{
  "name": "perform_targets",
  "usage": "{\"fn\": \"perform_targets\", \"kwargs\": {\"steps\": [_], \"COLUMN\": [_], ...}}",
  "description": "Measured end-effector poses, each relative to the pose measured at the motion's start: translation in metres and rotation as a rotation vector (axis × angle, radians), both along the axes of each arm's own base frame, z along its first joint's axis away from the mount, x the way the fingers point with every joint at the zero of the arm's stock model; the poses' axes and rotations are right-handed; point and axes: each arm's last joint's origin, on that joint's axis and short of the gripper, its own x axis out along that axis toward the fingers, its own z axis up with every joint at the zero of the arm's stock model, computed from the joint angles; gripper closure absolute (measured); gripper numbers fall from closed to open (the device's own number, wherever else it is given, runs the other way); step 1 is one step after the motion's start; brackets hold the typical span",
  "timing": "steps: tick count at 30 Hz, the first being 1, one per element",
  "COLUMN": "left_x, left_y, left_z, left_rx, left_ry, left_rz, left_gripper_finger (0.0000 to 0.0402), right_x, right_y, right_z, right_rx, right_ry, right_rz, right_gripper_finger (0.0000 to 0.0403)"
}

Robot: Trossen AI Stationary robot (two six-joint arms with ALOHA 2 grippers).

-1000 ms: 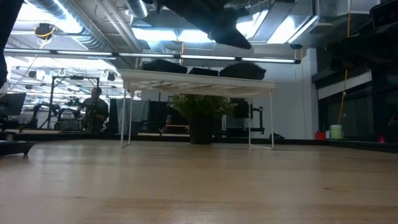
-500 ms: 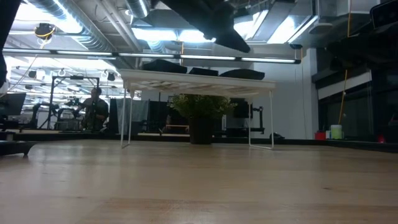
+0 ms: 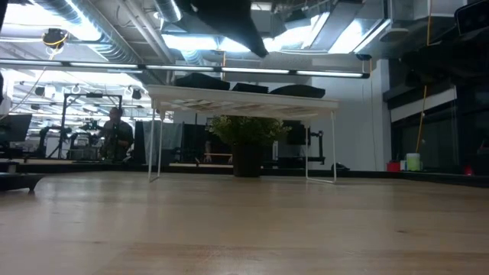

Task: Pick & Place Mini shaped plates
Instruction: Stack the square plate on top of the square plate on the shelf

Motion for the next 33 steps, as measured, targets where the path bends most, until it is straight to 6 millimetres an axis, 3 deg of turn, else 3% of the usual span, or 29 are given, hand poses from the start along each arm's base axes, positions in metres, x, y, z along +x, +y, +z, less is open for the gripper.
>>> {"fn": "perform_targets", "kwargs": {"steps": [16,25,33], "left_x": [-0.057,-0.085,-0.096], "left_y": [-0.068,-0.086,-0.097], "left_z": [0.003,-0.005,-0.006], "left_rx": [-0.126,-0.239,-0.304], "left_ry": [0.081,0.208,0.248], "left_rz": [0.140,0.275,0.298], "left_gripper_finger": [0.0400,0.0399,0.0392], "right_x": [0.000,0.000,0.000], "right_y": [0.000,0.000,0.000], "right_z": [0.000,0.000,0.000], "right_rx": [0.000,0.000,0.000], "right_ry": [0.002,0.002,0.002], "right_rz": [0.000,0.000,0.000], "right_gripper_finger": [0.0273,0.0273,0.0273]}}
